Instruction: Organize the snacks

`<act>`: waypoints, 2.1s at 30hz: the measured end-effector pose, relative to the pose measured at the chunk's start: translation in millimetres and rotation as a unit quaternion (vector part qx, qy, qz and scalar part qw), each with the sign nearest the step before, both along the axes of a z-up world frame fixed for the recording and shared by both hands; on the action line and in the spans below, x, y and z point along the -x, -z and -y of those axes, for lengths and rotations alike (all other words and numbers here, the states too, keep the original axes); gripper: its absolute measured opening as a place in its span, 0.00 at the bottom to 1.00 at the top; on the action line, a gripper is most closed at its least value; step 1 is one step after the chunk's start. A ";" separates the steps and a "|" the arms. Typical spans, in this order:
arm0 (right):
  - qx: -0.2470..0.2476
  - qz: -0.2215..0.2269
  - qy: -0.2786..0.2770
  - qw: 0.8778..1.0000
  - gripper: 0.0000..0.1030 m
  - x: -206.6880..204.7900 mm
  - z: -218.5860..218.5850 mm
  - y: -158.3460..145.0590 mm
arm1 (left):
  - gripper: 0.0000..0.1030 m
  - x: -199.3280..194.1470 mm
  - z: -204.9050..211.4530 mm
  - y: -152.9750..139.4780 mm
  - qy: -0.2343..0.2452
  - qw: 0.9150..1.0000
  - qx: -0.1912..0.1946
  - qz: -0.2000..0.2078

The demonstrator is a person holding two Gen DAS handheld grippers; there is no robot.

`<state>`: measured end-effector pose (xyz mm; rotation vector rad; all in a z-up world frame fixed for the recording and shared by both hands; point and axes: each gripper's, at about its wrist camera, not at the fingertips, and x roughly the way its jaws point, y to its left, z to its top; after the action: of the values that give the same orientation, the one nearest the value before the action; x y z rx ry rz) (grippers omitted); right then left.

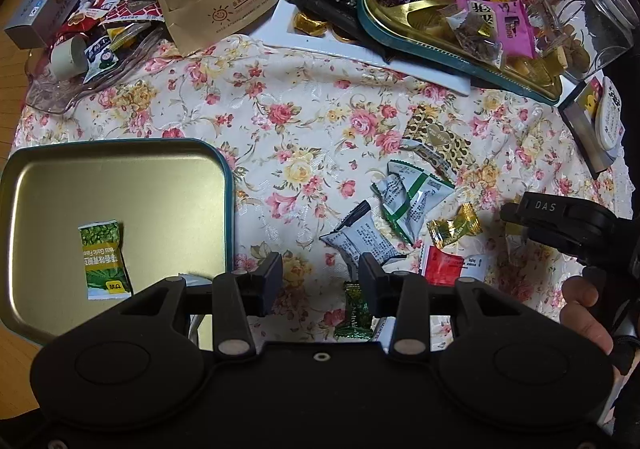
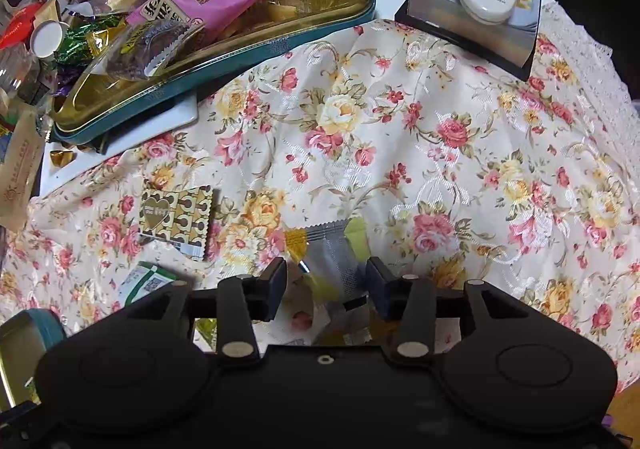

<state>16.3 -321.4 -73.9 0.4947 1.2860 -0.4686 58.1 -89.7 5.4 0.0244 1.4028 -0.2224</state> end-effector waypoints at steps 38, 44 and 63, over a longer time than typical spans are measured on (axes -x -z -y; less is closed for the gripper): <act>-0.030 0.043 -0.040 0.998 0.37 11.2 -19.6 -116.9 | 0.48 3.7 13.0 -1.7 0.024 0.999 -0.009 0.033; -0.003 0.019 -0.099 0.995 0.37 18.9 -32.7 -152.1 | 0.48 6.2 24.1 4.4 0.039 0.998 -0.005 0.040; -0.073 0.028 -0.037 0.996 0.36 52.7 8.4 -159.7 | 0.48 -3.9 90.4 38.1 0.094 0.993 -0.017 0.069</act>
<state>-36.4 -329.8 85.8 0.5759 1.2862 -0.2977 62.0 -180.1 -32.7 0.1986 1.2661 -0.3468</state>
